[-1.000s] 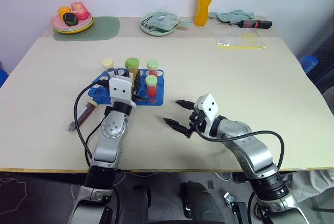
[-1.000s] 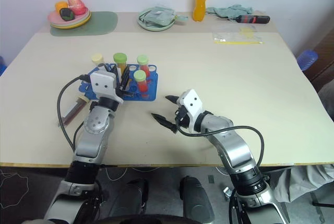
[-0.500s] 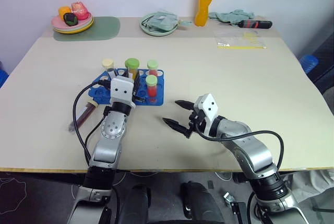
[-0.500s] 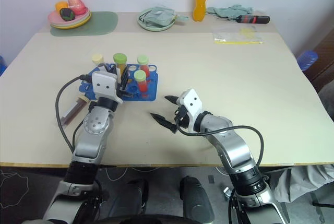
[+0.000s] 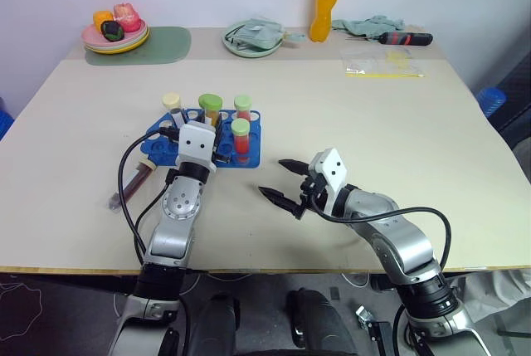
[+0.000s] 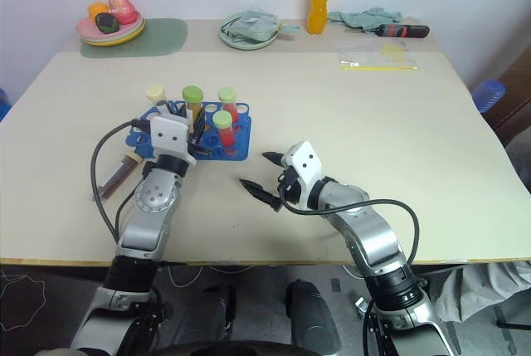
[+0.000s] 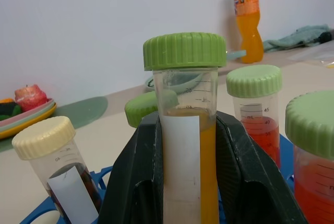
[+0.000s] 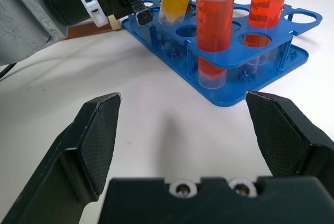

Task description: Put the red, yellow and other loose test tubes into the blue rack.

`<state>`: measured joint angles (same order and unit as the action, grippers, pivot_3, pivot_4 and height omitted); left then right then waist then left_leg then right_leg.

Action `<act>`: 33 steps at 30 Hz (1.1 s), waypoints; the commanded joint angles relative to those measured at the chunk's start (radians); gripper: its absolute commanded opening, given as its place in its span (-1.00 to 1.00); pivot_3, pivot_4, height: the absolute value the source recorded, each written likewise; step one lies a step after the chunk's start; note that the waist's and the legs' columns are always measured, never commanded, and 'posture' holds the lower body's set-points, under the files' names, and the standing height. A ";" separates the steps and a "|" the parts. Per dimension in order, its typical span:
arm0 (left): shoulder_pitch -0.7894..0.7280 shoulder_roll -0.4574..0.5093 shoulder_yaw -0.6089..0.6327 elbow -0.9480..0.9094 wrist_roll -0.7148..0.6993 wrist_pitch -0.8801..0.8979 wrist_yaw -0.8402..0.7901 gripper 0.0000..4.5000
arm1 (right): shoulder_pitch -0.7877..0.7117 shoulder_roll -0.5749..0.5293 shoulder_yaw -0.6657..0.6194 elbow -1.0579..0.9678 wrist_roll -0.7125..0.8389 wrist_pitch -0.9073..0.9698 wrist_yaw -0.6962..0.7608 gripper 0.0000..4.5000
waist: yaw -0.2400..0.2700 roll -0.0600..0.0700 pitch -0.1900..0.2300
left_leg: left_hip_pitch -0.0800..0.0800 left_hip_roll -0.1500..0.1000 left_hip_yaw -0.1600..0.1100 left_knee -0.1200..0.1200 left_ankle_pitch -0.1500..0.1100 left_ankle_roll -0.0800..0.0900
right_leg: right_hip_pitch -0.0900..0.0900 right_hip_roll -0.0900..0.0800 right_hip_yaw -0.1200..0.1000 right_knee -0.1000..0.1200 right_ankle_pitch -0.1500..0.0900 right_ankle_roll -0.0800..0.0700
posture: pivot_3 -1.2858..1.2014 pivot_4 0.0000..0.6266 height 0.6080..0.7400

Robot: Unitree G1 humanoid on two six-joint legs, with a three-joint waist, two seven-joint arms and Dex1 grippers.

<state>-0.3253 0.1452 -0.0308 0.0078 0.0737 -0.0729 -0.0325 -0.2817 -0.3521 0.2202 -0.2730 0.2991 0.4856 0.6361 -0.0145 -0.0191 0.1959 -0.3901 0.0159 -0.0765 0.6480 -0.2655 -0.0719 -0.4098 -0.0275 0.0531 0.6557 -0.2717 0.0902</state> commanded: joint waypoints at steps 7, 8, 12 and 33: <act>0.004 -0.029 0.041 0.051 -0.057 -0.089 -0.016 -0.66 | -0.009 0.005 -0.015 -0.027 0.008 -0.013 0.004 0.89 | 0.001 0.000 0.000 | 0.000 0.000 0.000 0.000 0.000 0.000 | 0.000 0.000 0.000 0.000 0.000 0.000 | 0.03 -0.52 1.00; 0.009 -0.030 0.041 0.056 -0.060 -0.100 -0.021 -0.66 | -0.010 0.005 -0.015 -0.027 0.007 -0.014 0.004 0.89 | 0.001 0.000 0.000 | 0.000 0.000 0.000 0.000 0.000 0.000 | 0.000 0.000 0.000 0.000 0.000 0.000 | 0.03 -0.52 1.00; 0.028 -0.031 0.046 0.075 -0.073 -0.142 -0.035 -0.66 | -0.009 0.002 -0.016 -0.028 0.005 -0.014 0.003 0.89 | 0.000 0.000 0.000 | 0.000 0.000 0.000 0.000 0.000 0.000 | 0.000 0.000 0.000 0.000 0.000 0.000 | 0.03 -0.52 1.00; 0.029 0.319 0.432 -0.501 -0.535 0.562 -0.098 0.96 | -0.055 -0.003 -0.048 -0.021 0.016 -0.031 0.027 0.89 | -0.006 0.000 0.000 | 0.000 0.000 -0.001 0.000 0.000 0.000 | 0.000 0.000 -0.001 0.002 0.000 0.000 | 0.03 -0.52 1.00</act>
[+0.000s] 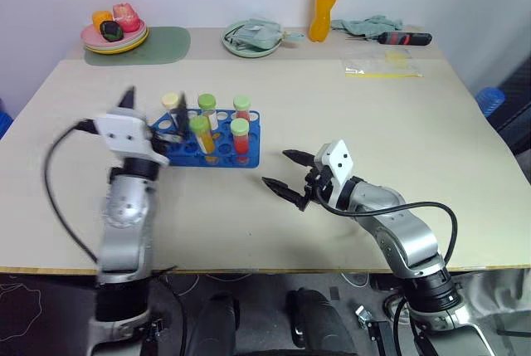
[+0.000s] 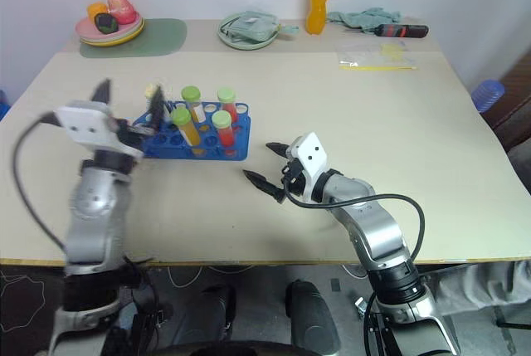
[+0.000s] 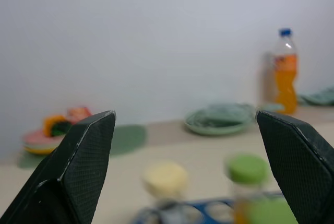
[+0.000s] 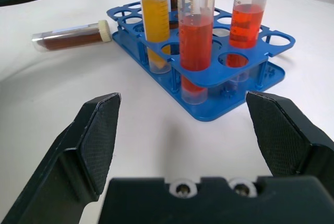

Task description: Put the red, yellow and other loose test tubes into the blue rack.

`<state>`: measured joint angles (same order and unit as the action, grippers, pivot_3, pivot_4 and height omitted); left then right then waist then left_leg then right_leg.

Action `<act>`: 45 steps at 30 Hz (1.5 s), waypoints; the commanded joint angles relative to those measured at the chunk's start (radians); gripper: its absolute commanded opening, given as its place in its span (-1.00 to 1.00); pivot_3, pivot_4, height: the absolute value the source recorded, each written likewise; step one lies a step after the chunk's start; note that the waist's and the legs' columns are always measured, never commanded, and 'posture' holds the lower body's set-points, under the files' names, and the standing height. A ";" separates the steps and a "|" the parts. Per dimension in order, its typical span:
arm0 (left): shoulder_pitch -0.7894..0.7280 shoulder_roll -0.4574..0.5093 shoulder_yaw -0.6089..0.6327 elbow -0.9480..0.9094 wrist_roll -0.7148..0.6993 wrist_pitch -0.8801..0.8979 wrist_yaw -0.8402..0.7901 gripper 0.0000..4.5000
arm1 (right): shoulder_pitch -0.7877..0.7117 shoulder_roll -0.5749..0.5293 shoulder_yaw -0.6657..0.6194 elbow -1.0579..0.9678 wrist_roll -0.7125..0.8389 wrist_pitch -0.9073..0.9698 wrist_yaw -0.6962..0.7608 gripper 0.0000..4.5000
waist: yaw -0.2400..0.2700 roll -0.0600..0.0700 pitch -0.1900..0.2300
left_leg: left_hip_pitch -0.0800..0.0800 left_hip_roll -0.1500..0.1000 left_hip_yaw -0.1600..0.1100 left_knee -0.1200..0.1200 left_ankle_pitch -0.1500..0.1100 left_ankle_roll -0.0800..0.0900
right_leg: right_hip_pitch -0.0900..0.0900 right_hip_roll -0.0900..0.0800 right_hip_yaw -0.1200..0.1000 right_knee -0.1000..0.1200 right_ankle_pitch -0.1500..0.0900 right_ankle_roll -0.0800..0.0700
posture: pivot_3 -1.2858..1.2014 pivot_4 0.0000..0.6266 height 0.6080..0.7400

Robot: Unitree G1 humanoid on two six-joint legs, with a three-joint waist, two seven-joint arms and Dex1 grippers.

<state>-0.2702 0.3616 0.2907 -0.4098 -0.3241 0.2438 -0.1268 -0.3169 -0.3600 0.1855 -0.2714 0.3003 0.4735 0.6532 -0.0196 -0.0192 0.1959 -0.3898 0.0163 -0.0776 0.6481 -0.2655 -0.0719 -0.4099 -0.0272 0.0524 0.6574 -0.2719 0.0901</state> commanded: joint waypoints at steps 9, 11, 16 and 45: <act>-0.053 0.669 0.107 0.027 -0.313 1.093 -0.173 0.96 | -0.049 0.014 0.009 0.021 0.002 -0.040 0.048 0.89 | -0.020 0.000 0.001 | 0.001 0.000 -0.001 -0.001 0.000 0.000 | 0.000 0.000 0.000 0.001 -0.001 0.000 | 0.03 -0.52 1.00; -0.122 0.774 -0.032 0.110 -0.354 1.221 -0.279 0.96 | -0.059 0.017 0.019 0.030 -0.005 -0.051 0.058 0.89 | -0.023 -0.001 0.001 | 0.001 0.000 -0.001 -0.001 0.000 0.000 | 0.000 0.001 -0.001 0.001 -0.001 0.000 | 0.03 -0.52 1.00; -0.304 0.814 -0.325 0.282 -0.303 1.244 -0.409 0.96 | -0.073 0.013 0.034 0.040 -0.015 -0.072 0.073 0.89 | -0.025 0.000 0.001 | 0.000 0.000 0.000 -0.002 0.000 0.000 | -0.001 0.001 -0.001 0.002 -0.001 0.000 | 0.03 -0.52 1.00; -0.029 0.553 0.216 0.219 -0.084 0.538 -0.350 -0.64 | -0.027 0.023 0.036 0.015 -0.030 -0.079 0.050 0.89 | -0.015 0.000 0.001 | -0.005 0.000 0.001 -0.001 0.000 0.000 | -0.009 -0.002 0.001 0.006 -0.002 -0.002 | 0.03 -0.52 1.00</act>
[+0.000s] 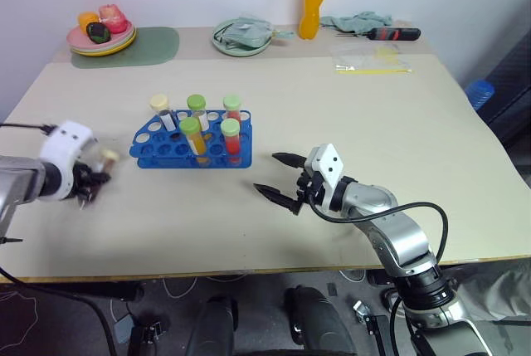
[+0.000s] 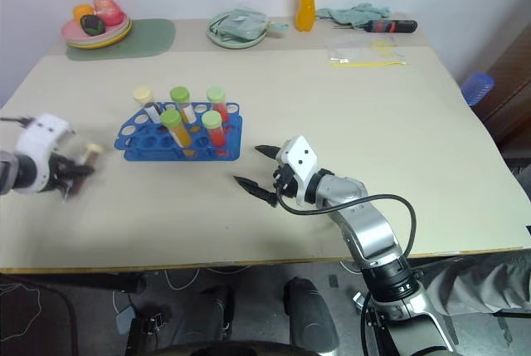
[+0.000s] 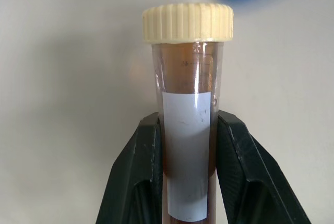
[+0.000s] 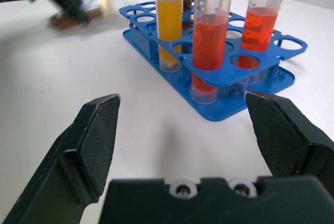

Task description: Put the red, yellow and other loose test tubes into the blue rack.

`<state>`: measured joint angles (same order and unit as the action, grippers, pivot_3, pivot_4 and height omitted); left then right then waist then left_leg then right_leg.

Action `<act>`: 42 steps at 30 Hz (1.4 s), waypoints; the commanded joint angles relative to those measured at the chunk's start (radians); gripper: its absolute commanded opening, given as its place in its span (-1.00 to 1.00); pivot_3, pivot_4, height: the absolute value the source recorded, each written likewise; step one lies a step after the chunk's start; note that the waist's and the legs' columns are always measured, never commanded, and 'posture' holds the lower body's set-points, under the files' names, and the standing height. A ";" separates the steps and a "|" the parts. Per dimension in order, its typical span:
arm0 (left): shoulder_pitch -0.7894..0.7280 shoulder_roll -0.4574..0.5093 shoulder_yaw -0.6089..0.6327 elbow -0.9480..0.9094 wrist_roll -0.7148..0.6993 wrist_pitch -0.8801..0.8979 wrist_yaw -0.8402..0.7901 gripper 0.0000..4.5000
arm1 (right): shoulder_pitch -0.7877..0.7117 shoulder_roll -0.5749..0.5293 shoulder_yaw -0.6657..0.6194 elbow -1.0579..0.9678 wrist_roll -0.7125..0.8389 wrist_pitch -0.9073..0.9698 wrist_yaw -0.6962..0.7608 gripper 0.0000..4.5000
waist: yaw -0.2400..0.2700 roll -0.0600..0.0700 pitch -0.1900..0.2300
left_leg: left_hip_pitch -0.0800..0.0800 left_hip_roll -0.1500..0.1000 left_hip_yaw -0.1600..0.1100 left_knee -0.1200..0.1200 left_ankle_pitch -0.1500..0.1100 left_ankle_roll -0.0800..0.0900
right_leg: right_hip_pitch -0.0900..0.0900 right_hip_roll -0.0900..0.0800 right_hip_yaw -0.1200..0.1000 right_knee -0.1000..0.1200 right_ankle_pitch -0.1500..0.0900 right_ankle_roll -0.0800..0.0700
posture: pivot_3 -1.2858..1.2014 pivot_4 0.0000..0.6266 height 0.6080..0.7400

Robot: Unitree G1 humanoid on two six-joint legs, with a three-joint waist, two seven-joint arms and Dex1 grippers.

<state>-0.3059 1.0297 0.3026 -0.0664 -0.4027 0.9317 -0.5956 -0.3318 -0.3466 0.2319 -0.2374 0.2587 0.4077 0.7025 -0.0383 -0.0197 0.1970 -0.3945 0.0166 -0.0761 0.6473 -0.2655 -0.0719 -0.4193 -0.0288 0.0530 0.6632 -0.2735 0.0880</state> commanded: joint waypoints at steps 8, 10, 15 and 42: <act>0.052 -0.610 0.025 -0.410 0.220 -0.549 0.480 -0.64 | -0.046 0.044 -0.003 0.031 0.007 -0.021 -0.002 0.89 | 0.027 -0.002 -0.001 | 0.001 -0.001 0.001 0.002 0.000 0.000 | 0.003 -0.001 0.000 -0.001 0.001 0.001 | 0.03 -0.52 1.00; 0.067 -0.670 -0.048 -0.371 0.292 -0.656 0.510 -0.64 | -0.054 0.048 -0.001 0.041 0.001 -0.030 0.000 0.89 | 0.026 -0.002 -0.002 | 0.002 -0.001 0.001 0.002 0.000 0.000 | 0.004 -0.001 0.000 0.000 0.001 0.001 | 0.03 -0.52 1.00; 0.075 -0.771 -0.130 -0.244 0.376 -0.831 0.565 -0.64 | -0.060 0.046 -0.008 0.035 -0.002 -0.033 0.000 0.89 | 0.018 -0.001 -0.002 | 0.003 -0.001 0.001 0.001 0.000 0.000 | 0.004 0.001 0.001 0.000 0.001 0.001 | 0.03 -0.52 1.00; 0.033 -0.780 -0.166 -0.040 0.412 -0.816 0.541 -0.64 | -0.020 0.042 -0.014 -0.008 0.007 -0.007 -0.034 0.89 | 0.020 -0.001 -0.002 | 0.004 -0.001 0.000 0.001 0.000 0.000 | 0.005 0.001 0.000 0.000 0.001 0.001 | 0.03 -0.52 1.00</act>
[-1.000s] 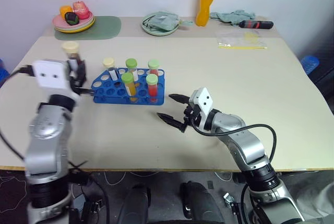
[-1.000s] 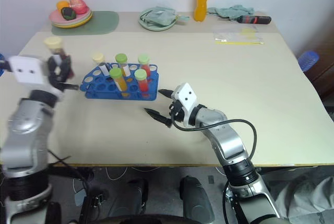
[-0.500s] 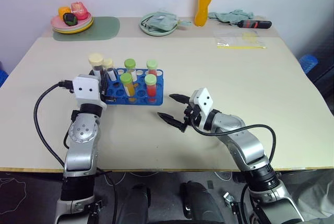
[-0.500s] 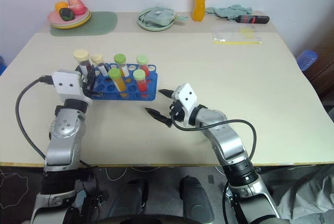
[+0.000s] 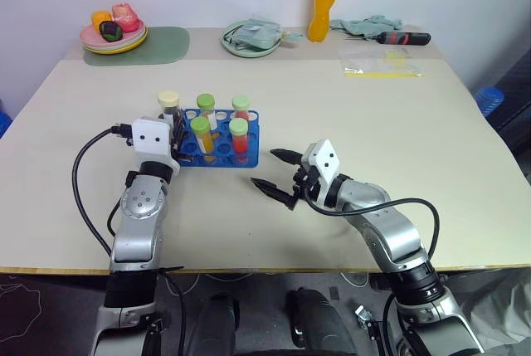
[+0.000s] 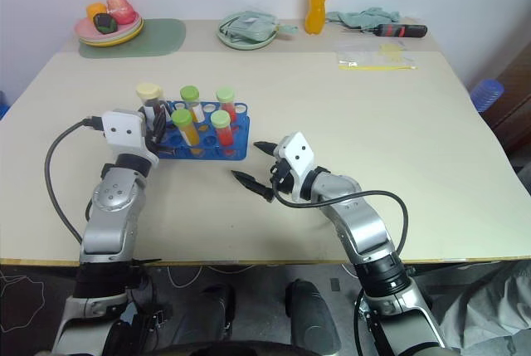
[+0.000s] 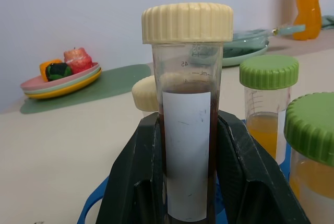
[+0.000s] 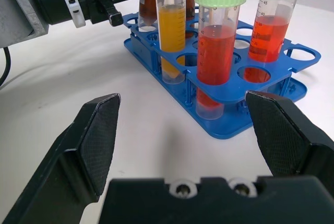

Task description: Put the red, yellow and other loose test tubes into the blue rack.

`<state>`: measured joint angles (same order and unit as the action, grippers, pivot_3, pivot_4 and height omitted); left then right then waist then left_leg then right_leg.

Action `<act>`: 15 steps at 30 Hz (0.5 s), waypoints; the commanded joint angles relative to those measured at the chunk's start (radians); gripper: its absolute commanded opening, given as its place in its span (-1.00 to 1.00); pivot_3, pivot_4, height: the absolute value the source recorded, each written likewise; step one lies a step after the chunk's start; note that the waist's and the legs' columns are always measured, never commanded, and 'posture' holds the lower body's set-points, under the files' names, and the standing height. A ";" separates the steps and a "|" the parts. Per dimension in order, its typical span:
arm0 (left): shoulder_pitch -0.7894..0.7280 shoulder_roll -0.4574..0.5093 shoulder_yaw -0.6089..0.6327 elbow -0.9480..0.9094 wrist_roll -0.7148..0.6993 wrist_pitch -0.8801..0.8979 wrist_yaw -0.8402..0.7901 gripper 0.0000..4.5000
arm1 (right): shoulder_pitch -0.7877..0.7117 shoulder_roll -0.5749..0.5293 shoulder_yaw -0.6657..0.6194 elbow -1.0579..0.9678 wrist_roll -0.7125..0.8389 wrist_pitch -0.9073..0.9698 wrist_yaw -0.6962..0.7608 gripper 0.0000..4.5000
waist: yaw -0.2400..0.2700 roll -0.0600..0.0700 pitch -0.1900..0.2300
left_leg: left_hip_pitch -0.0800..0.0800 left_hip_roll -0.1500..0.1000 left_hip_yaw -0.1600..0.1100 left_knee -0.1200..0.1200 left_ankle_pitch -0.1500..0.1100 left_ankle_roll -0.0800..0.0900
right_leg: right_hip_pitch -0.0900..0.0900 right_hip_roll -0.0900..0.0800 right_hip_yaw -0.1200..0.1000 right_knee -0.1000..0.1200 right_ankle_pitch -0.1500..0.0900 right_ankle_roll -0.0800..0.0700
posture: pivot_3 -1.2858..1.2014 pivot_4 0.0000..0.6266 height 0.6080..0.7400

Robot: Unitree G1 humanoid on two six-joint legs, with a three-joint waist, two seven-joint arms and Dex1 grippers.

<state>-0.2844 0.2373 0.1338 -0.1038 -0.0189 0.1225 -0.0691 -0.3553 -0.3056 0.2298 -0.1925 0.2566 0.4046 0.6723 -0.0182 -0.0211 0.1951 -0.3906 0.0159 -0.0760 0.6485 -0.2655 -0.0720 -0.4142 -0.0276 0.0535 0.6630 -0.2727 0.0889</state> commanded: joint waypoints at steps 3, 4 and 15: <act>0.029 0.013 0.010 -0.016 0.021 -0.002 0.010 -0.64 | 0.009 0.000 -0.014 -0.058 0.011 0.000 -0.005 0.89 | -0.001 0.000 0.000 | 0.000 0.000 0.000 0.000 0.000 0.000 | 0.000 0.000 0.000 0.000 0.000 0.000 | 0.03 -0.52 1.00; 0.034 0.014 0.011 -0.022 0.018 0.001 0.007 -0.64 | 0.010 -0.001 -0.014 -0.059 0.011 0.000 -0.005 0.89 | -0.001 0.000 0.000 | 0.000 0.000 0.000 0.000 0.000 0.000 | 0.000 0.000 0.000 0.000 0.000 0.000 | 0.03 -0.52 1.00; 0.026 -0.010 0.017 0.029 -0.012 -0.073 0.010 -0.64 | 0.005 0.002 -0.008 -0.051 0.013 -0.003 0.003 0.89 | -0.001 0.000 0.000 | 0.000 0.000 0.000 0.000 0.000 0.000 | 0.000 0.000 0.000 0.000 0.000 0.000 | 0.03 -0.52 1.00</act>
<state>-0.2571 0.2308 0.1386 -0.0881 -0.0263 0.0813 -0.0599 -0.3415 -0.3059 0.2299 -0.2015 0.2579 0.4089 0.6720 -0.0196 -0.0210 0.1950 -0.3903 0.0160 -0.0760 0.6484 -0.2655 -0.0719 -0.4139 -0.0275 0.0536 0.6630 -0.2727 0.0888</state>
